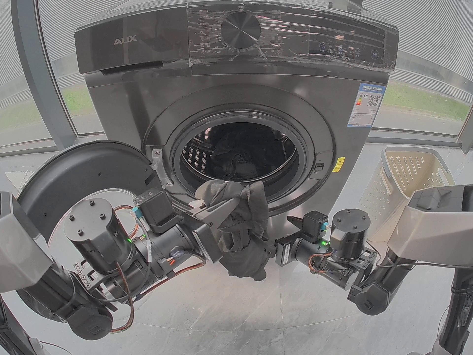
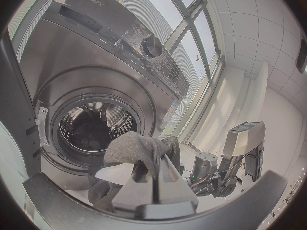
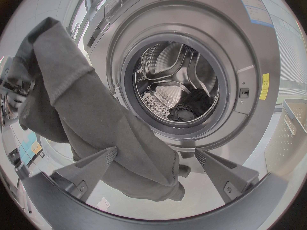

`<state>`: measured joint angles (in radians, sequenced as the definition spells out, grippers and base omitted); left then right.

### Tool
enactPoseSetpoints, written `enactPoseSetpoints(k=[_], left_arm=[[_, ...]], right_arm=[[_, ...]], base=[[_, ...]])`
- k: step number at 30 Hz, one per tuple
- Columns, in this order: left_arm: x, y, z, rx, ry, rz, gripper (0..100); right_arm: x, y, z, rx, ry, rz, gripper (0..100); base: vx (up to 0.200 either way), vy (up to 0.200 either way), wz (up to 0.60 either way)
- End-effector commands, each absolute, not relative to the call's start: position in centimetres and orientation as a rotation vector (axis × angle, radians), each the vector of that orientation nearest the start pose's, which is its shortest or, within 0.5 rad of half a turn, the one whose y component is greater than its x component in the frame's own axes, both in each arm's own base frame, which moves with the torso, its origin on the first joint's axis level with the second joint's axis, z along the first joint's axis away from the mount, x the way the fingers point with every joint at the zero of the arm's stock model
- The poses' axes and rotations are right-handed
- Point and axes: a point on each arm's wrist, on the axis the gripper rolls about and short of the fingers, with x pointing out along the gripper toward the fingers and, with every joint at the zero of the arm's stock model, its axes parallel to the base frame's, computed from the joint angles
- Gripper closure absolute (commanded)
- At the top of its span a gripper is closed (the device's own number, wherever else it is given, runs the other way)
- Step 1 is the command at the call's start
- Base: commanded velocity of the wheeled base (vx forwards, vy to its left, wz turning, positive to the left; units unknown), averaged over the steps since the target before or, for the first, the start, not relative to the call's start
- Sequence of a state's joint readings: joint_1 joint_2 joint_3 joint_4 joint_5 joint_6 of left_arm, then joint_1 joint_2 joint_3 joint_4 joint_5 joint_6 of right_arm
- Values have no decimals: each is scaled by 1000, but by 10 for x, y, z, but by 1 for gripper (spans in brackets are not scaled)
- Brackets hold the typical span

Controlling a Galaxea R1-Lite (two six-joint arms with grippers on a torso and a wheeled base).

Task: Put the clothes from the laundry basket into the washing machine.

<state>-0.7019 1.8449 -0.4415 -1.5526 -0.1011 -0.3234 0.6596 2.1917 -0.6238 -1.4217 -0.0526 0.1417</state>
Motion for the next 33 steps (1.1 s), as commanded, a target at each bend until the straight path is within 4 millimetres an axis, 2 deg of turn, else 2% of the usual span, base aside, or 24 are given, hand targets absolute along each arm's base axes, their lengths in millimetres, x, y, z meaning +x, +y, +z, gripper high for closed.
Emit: enactPoseSetpoints(k=[1, 8, 20, 29, 33], left_arm=[[216, -185, 147, -354, -26, -820, 100], [217, -186, 146, -353, -24, -820, 100], [216, -185, 146, -352, -23, -813, 100], [216, -185, 145, -350, -18, -814, 100], [215, -185, 145, -350, -18, -815, 100]], right_arm=[[282, 219, 43, 76, 203, 596, 0], [282, 223, 42, 79, 196, 612, 0], [247, 251, 39, 67, 214, 750, 0], [248, 246, 45, 86, 196, 775, 0], [257, 237, 47, 87, 183, 746, 0]], base=[[0, 0, 0], [0, 0, 0], [0, 0, 0], [0, 0, 0], [0, 0, 0]])
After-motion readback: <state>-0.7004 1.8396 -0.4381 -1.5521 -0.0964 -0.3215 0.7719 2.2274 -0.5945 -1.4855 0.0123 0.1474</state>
